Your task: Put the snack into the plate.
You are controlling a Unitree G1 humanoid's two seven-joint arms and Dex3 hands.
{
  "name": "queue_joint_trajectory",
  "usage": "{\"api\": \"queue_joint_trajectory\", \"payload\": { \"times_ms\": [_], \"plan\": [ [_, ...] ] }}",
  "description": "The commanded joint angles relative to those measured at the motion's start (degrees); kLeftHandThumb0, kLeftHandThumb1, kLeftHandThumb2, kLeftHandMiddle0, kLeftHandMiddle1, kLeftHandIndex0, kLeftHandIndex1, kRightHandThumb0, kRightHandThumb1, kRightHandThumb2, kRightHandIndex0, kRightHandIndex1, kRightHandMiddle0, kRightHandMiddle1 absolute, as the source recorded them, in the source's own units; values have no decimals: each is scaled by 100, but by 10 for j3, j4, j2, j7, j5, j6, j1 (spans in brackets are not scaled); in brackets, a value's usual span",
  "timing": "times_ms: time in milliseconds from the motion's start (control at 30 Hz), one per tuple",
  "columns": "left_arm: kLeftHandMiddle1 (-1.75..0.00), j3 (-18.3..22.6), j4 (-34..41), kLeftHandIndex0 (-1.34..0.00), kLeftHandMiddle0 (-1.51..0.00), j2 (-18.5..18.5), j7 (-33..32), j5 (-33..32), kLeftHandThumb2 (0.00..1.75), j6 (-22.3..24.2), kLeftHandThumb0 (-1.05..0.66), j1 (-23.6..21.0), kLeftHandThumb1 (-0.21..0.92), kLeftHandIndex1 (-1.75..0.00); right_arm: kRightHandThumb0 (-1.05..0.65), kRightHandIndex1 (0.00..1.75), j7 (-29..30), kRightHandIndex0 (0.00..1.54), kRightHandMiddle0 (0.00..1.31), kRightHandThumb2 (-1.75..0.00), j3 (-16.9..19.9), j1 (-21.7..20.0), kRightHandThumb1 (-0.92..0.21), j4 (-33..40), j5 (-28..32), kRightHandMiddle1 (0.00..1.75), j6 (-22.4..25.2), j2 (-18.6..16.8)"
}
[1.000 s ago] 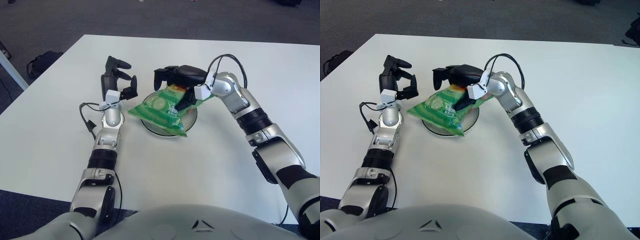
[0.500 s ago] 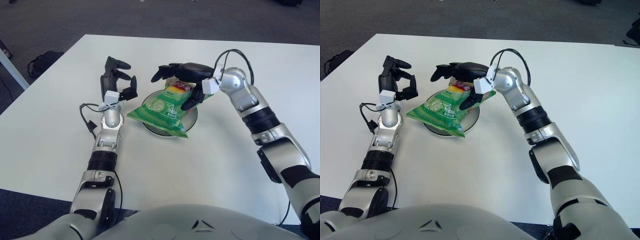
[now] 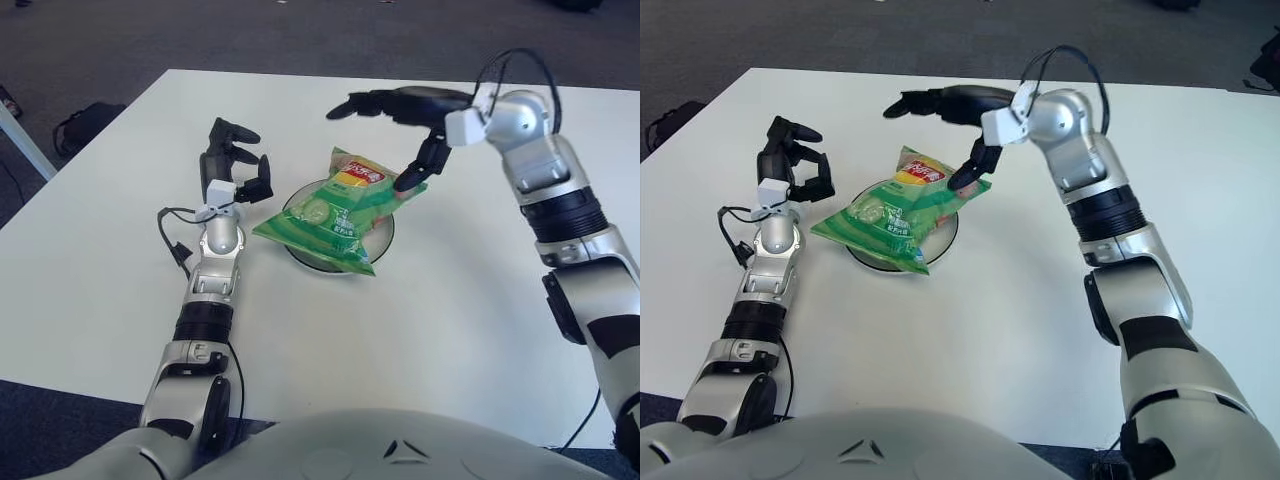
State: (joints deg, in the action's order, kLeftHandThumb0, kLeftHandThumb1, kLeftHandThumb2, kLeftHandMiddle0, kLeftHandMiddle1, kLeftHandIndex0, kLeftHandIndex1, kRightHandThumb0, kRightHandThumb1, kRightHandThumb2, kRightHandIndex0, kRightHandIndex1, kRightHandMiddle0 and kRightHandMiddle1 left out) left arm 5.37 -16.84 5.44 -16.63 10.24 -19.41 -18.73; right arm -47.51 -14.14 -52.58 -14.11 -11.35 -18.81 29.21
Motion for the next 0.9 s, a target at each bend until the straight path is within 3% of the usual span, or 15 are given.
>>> {"api": "queue_joint_trajectory", "payload": {
  "times_ms": [0, 133, 200, 300, 467, 567, 767, 833, 867],
  "plan": [
    [-175, 4, 4, -50, -51, 4, 2, -3, 133, 4, -1, -2, 31, -173, -83, 1, -2, 0, 0, -68, 18, 0, -47, -1, 20, 22, -1, 12],
    [-175, 5, 3, -51, -51, 6, 4, -4, 134, 5, -1, -4, 30, -173, -88, 1, -16, 1, 0, -62, 27, -7, -52, 5, 30, 19, 16, 29],
    [-175, 6, 4, -50, -94, 6, 6, -6, 108, 6, -24, -2, 46, -167, -89, 1, -24, 1, 0, -60, 27, -9, -54, 20, 26, 18, 32, 39],
    [-175, 6, 6, -49, -114, 7, 11, -9, 95, 10, -35, -1, 55, -164, -86, 2, -29, 4, 0, -58, 20, -9, -55, 39, 5, 27, 51, 53],
    [-175, 12, 9, -50, -122, 3, -1, -8, 91, 11, -40, -3, 57, -163, -83, 2, -20, 6, 0, -58, 26, 5, -54, 35, -27, 28, 55, 93],
    [-175, 16, 17, -51, -123, 2, -11, -3, 101, 16, -42, -4, 52, -167, -91, 4, 35, 10, 0, -52, 19, 1, -61, -10, -94, 17, 30, 119],
    [-175, 19, 36, -51, -123, 2, -5, -9, 113, 35, -43, -3, 45, -174, -103, 8, 131, 19, 0, -38, 41, 35, -73, -47, -123, 15, 25, 117],
    [-175, 19, 43, -51, -122, 3, -2, -11, 115, 48, -44, -7, 44, -174, -102, 8, 174, 17, 1, -34, 66, 66, -80, -49, -112, 8, 35, 109],
    [-175, 19, 47, -52, -121, 3, -1, -11, 117, 53, -44, -9, 43, -174, -101, 11, 188, 19, 1, -30, 75, 77, -82, -45, -108, 16, 42, 106]
  ]
}}
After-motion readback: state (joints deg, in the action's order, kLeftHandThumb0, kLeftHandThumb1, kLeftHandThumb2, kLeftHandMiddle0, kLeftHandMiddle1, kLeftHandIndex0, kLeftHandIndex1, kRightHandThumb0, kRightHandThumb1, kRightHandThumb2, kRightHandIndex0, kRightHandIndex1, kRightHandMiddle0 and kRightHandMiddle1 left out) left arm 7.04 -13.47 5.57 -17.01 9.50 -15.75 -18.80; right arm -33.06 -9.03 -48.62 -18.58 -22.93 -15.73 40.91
